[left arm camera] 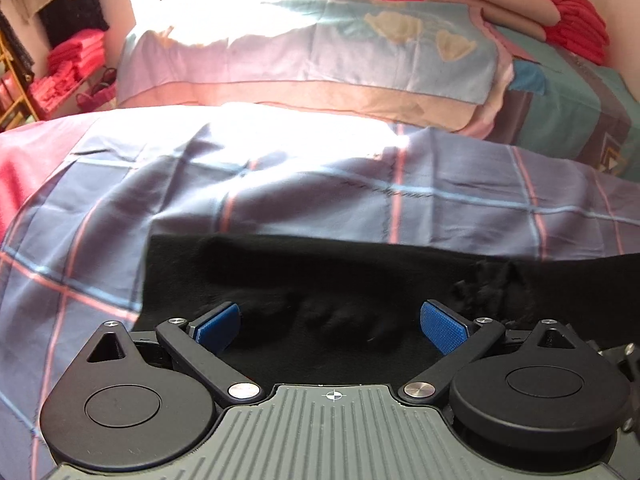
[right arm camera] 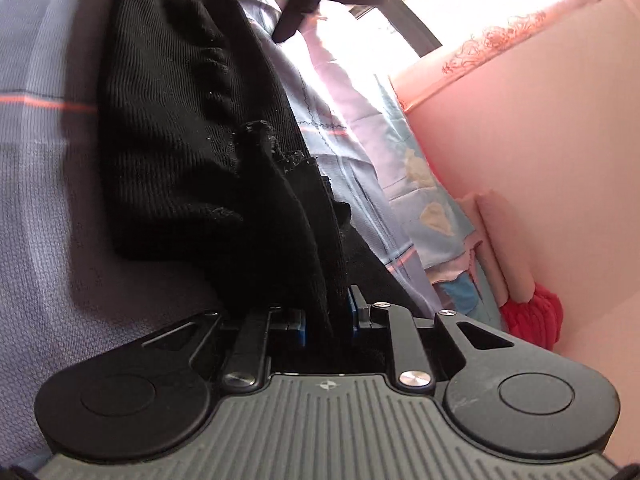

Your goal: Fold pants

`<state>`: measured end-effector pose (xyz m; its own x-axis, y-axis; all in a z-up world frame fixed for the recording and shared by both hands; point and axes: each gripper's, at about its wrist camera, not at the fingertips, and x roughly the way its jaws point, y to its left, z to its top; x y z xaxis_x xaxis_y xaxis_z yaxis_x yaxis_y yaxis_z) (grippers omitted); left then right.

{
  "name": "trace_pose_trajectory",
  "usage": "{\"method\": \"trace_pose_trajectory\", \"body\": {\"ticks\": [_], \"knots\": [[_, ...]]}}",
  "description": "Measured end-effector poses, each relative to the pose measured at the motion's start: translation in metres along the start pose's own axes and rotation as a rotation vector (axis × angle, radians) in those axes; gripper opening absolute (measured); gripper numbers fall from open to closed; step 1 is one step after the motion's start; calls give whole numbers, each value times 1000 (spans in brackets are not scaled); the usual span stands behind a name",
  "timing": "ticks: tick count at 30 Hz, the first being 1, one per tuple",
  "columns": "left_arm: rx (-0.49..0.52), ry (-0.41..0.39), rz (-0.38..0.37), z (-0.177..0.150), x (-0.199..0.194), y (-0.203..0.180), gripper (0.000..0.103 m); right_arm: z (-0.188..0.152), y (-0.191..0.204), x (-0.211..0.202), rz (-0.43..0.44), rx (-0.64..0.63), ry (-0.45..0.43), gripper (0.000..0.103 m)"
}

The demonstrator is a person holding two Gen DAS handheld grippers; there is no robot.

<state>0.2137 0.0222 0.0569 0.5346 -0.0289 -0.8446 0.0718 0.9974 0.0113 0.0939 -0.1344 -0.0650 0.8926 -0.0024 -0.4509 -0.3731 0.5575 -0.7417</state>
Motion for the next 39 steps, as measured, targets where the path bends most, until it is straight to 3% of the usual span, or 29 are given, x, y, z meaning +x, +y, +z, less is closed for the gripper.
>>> {"method": "trace_pose_trajectory", "body": {"ticks": [3,4,5,7,8,10,12,15,17,19,21,23,25,27,29,30,31,32,33,35,36,37,38,39], "knots": [[24,-6,-60,9,17,-45,103,-5,-6,-1,-21,50,13,35],[36,-1,-67,8,26,-58,103,-6,-9,-2,-38,63,12,46],[56,3,-61,4,36,-71,103,-7,-12,-4,-58,76,10,60],[95,49,8,-7,59,-88,103,-13,-20,-7,-80,115,11,71],[100,71,26,-15,70,-91,103,-18,-25,-10,-80,134,14,72],[67,15,18,-25,70,-82,103,-32,-33,-19,-99,153,18,75],[42,17,-9,-27,71,-76,103,-53,-40,-28,-129,170,32,79],[71,25,-11,-23,71,-77,103,-88,-56,-35,-211,200,110,80],[73,28,-15,-21,72,-76,103,-108,-78,-40,-268,311,151,83],[70,24,-14,-22,73,-76,103,-116,-101,-40,-265,475,165,90],[75,17,-3,-23,72,-78,103,-102,-98,-36,-261,482,159,88],[80,12,8,-24,70,-80,103,-83,-82,-32,-212,360,97,85],[93,10,14,-25,69,-82,103,-80,-86,-23,-224,309,69,85],[105,11,13,-25,68,-82,103,-96,-113,-14,-315,405,108,85],[111,18,-12,-26,68,-84,103,-118,-140,-12,-268,608,170,88],[121,15,-7,-27,68,-86,103,-121,-139,-10,-240,602,200,88],[135,6,10,-28,67,-90,103,-117,-124,-13,-229,518,205,84],[145,0,22,-29,66,-92,103,-111,-108,-21,-217,419,175,73],[151,-2,30,-29,66,-94,103,-109,-100,-28,-228,358,135,70],[155,-3,33,-29,66,-94,103,-123,-114,-29,-265,521,194,90],[153,0,30,-28,66,-94,103,-135,-126,-24,-202,653,260,90],[151,4,28,-28,67,-93,103,-142,-131,-23,-138,702,278,82],[150,8,26,-27,67,-93,103,-141,-129,-29,-105,668,254,73],[151,10,25,-27,67,-92,103,-134,-120,-40,-96,573,219,73]]}}
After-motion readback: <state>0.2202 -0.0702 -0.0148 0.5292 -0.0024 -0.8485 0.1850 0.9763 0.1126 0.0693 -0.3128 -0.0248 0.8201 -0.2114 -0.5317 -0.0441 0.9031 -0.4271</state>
